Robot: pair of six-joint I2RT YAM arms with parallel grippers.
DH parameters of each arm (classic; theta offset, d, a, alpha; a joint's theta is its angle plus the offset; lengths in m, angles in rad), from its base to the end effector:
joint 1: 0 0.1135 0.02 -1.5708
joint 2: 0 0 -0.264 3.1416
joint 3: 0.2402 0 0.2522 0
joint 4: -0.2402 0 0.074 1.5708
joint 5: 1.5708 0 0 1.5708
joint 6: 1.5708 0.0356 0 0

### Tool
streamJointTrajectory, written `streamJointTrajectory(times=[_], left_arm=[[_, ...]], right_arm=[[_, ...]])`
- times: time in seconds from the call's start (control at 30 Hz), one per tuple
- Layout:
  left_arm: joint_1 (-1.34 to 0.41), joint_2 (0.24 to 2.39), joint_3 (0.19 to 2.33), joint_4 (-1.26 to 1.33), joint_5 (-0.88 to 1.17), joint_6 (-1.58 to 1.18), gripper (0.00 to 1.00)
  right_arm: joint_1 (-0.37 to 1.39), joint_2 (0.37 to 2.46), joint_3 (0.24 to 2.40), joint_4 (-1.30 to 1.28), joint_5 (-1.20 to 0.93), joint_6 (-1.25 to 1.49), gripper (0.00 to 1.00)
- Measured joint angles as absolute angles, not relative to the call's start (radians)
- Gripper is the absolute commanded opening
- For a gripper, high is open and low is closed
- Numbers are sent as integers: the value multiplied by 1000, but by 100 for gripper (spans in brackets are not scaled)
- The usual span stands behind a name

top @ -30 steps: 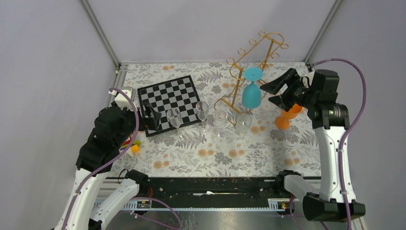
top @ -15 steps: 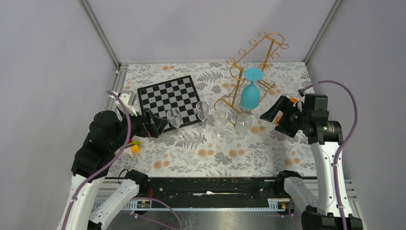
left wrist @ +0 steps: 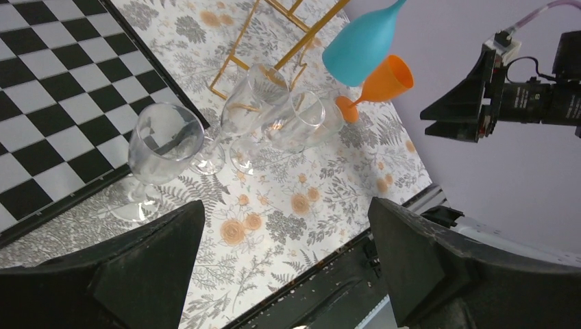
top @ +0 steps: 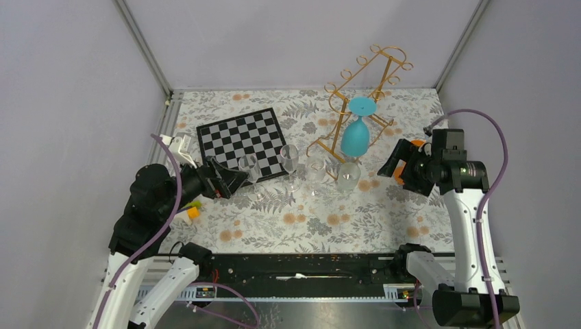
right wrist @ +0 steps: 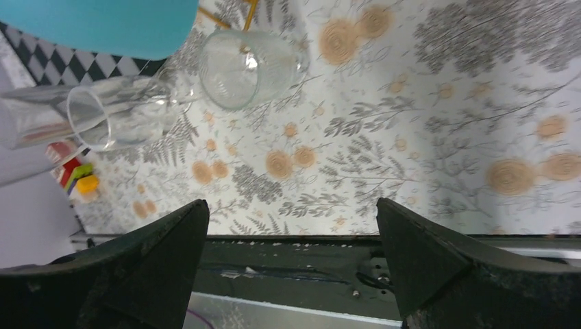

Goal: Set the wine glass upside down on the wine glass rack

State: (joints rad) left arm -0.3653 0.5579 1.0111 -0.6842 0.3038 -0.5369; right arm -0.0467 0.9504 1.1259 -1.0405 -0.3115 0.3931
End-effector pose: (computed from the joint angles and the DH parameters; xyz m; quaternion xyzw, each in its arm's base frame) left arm 0.0850 -0.0439 0.3897 0.0272 0.7801 -0.3743 0.5007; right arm 0.1675 0.0031 0.3480 0.1499 0.9164 0.2022 0.3112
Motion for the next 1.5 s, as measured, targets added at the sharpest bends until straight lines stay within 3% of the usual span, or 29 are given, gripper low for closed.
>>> streamJointTrajectory(times=[0.4,0.77,0.9,1.1,1.2,1.5], left_arm=[[-365,551,955,-633,352,-607,99],[-365,559,939,-633,376,-618,99],[-365,575,939,-633,382,-611,99],[-365,583,932,-633,383,-602,99],[-365,594,932,-633,385,-594,99],[-365,618,933,-634,397,-585,99]], right_arm=[[-47,1108,1326,-1060,-21,300,96],[-47,1330,1463,-1015,68,270,87],[-47,1415,1493,-1009,67,269,74],[-47,1511,1493,-1005,65,282,65],[-47,1524,1478,-1005,78,289,54],[-47,1563,1416,-983,168,308,46]])
